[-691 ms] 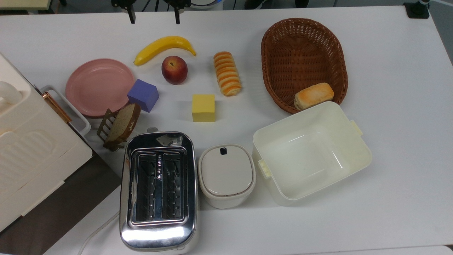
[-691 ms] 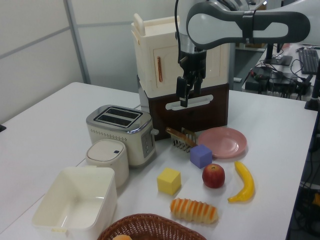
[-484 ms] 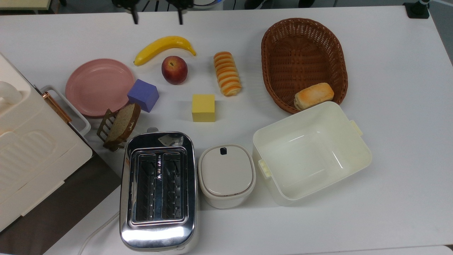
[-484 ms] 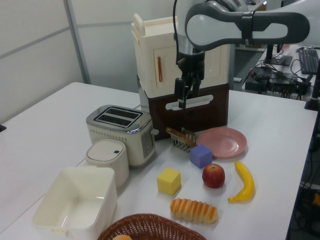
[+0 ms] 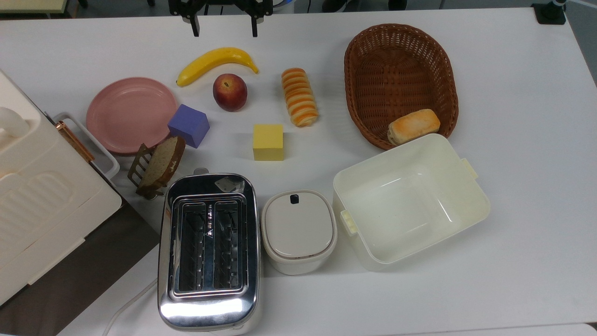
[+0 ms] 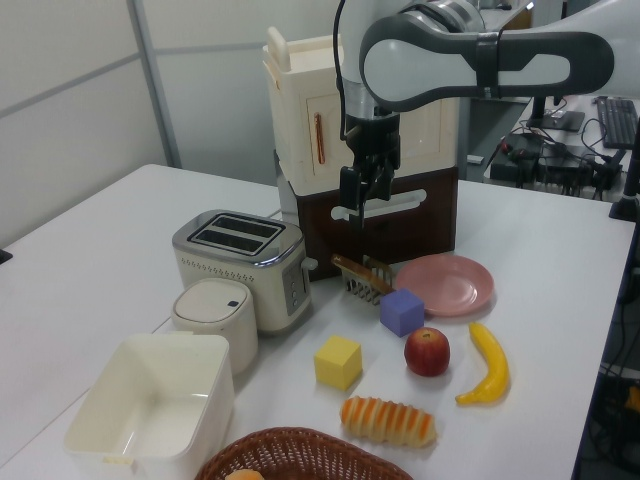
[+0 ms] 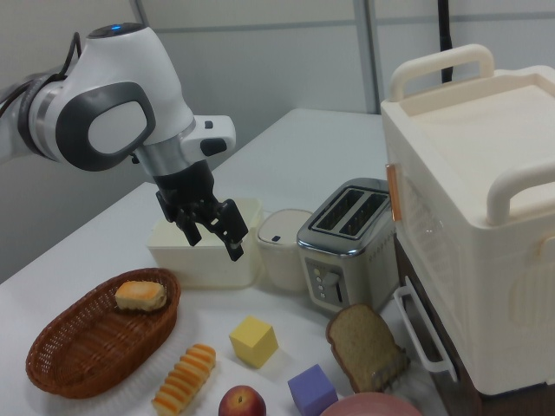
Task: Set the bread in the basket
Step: 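Move the open gripper from rest toward the striped orange bread loaf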
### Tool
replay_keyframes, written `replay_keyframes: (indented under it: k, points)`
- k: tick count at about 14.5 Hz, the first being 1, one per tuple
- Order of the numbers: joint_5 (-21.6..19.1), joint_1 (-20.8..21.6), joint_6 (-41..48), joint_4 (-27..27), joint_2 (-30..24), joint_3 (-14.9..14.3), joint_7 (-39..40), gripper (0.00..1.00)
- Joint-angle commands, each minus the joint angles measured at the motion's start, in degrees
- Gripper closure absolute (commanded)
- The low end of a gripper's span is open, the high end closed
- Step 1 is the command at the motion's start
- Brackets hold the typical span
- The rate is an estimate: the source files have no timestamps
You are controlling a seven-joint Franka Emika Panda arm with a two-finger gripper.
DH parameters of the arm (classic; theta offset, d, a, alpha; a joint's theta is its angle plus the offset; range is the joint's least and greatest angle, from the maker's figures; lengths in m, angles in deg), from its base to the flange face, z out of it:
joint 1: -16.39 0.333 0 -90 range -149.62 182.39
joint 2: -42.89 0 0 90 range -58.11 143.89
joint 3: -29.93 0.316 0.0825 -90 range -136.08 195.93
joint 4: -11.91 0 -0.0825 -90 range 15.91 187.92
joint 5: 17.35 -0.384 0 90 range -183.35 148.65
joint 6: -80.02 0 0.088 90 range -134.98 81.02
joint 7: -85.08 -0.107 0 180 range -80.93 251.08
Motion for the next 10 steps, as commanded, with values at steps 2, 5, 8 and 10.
replay_keyframes:
  k: [2, 5, 8, 10]
  points:
    - [-0.16, 0.57, 2.37, 0.63, -0.25, 0.88, -1.84, 0.0]
    - [-0.08, 0.57, 3.6, 0.73, -0.61, 1.24, -2.81, 0.0]
    - [-0.08, 0.65, 5.62, 0.64, -0.78, 1.59, -2.73, 0.0]
    - [-0.16, 1.79, 5.53, 1.77, -0.78, 1.59, -2.9, 0.0]
